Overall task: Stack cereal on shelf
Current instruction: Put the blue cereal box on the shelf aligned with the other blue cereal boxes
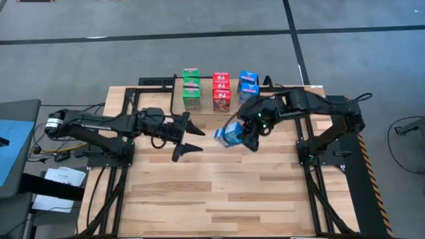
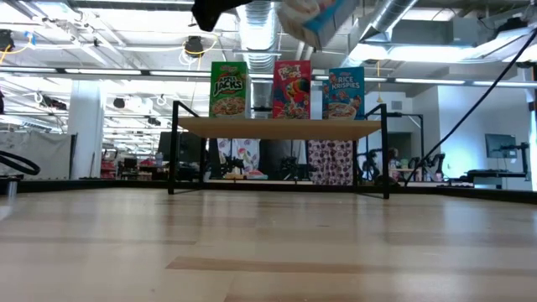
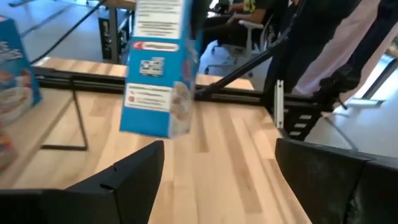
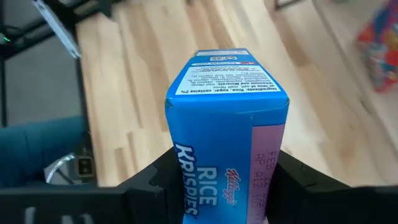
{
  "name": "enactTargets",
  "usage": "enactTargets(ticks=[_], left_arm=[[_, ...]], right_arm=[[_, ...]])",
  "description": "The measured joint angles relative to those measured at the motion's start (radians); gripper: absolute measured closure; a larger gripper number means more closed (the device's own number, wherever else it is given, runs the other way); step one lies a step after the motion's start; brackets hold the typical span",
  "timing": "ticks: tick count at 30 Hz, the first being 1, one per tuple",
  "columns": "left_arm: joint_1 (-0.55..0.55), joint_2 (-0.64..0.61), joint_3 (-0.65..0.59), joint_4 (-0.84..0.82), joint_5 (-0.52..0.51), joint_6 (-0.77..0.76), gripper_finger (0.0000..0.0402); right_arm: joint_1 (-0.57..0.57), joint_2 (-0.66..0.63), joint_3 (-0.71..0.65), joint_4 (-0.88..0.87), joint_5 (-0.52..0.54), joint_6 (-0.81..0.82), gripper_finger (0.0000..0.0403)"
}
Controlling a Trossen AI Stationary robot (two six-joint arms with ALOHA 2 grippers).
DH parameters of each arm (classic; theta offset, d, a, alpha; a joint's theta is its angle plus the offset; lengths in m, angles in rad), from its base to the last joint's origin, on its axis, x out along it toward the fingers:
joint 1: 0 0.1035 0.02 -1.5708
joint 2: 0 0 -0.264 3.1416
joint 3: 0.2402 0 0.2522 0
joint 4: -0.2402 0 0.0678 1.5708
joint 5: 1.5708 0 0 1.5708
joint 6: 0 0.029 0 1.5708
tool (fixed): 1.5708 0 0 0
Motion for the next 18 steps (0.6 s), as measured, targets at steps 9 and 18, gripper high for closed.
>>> enactTargets(ticks=[9, 18], left_arm=[[0.056, -0.084, 0.000, -0.208, -0.086, 0.138, 0.0106], [0.096, -0.085, 0.000, -0.285, -0.132, 0.166, 0.0106]], right_arm=[[-0.206, 0.000, 0.000, -0.122, -0.072, -0.148, 0.0221], [-0.361, 0.000, 0.000, -0.229, -0.075, -0.269, 0.0221]])
